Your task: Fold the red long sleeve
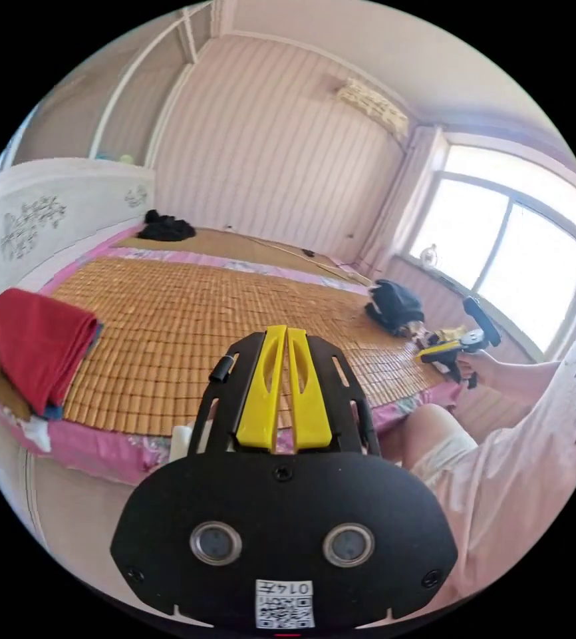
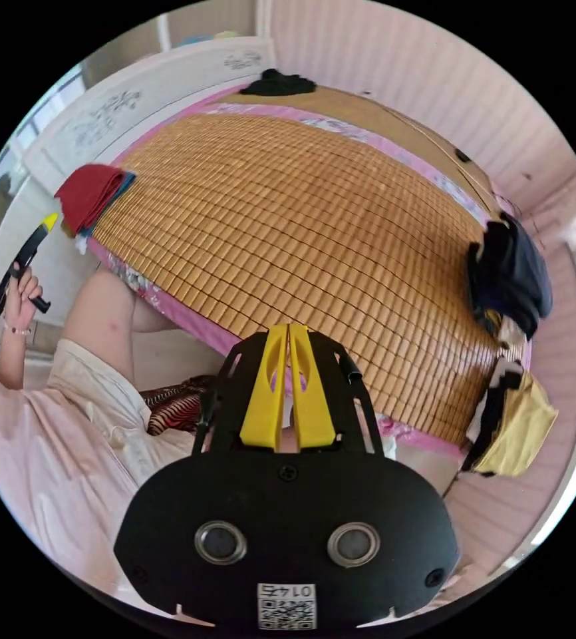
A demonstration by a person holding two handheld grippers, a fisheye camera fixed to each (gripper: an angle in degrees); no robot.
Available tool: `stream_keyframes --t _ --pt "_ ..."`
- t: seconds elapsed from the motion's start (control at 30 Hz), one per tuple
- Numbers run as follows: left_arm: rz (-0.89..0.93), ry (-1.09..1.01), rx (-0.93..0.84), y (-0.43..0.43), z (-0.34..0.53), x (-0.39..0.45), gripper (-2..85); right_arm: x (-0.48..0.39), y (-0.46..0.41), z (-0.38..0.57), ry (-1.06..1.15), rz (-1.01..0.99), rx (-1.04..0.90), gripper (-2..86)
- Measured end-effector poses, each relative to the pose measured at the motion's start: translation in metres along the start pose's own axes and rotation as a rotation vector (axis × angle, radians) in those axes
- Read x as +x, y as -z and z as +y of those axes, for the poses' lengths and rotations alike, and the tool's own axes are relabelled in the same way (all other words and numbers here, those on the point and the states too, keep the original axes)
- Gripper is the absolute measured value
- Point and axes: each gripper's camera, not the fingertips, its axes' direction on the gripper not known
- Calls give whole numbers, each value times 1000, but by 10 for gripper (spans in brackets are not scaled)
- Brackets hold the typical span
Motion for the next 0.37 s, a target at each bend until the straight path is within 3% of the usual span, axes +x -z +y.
stream_keyframes --t 0.17,0.37 --pt "288 -353 -125 -72 -32 139 -6 74 4 133 -385 62 172 -7" --pt "496 -531 -226 -157 -50 258 12 122 -11 219 -523 186 264 30"
